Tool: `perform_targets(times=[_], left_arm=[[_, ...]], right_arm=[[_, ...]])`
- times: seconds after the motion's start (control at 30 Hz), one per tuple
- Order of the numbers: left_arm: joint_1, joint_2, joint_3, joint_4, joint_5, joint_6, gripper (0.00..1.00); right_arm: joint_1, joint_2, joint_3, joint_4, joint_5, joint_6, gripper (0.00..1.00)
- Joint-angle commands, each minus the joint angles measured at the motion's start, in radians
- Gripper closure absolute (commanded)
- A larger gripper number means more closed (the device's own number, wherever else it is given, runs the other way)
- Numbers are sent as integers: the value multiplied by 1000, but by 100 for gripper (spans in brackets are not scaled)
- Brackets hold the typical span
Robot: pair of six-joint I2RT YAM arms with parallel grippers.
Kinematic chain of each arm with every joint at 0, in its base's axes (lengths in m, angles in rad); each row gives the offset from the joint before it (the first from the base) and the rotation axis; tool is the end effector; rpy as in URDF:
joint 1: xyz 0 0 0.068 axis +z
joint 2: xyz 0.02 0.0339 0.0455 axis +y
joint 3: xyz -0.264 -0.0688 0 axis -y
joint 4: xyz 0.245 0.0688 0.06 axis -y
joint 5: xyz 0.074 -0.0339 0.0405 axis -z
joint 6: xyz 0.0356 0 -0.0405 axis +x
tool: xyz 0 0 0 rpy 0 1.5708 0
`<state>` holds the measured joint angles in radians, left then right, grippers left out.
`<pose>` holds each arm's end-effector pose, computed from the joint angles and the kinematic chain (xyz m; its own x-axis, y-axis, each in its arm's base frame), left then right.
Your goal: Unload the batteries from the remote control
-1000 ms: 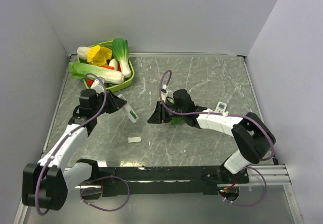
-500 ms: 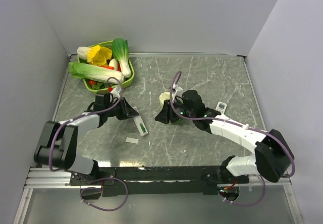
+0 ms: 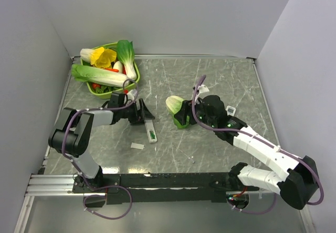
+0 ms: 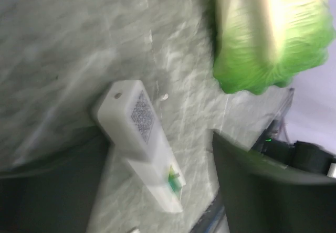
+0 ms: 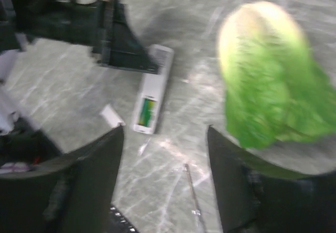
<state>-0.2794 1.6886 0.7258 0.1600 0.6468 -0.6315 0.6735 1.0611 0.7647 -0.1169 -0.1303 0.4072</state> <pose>0.2934 -0.1065 0.1352 -0.9256 -0.2246 -0.3048 0.0943 0.6431 -0.7600 0.1872 0.1553 0.2859 -0.5700 0.0475 -0.8202 -0.5289 0.7427 0.4106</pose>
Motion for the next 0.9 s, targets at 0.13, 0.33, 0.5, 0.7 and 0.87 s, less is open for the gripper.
perform_targets(times=[0.13, 0.33, 0.5, 0.7, 0.87], left_arm=[[-9, -96, 93, -150, -170, 56, 1], [-12, -283, 121, -263, -308, 46, 3], [-4, -461, 86, -296, -322, 12, 3], [2, -604, 66, -378, -360, 44, 3], [8, -673, 23, -373, -366, 24, 3]], right_arm=[[-75, -15, 73, -288, 420, 53, 10], [-305, 62, 71, -379, 521, 47, 7], [-446, 187, 96, -375, 531, 30, 6], [-577, 344, 151, -362, 479, 21, 8], [-629, 460, 174, -342, 390, -2, 12]])
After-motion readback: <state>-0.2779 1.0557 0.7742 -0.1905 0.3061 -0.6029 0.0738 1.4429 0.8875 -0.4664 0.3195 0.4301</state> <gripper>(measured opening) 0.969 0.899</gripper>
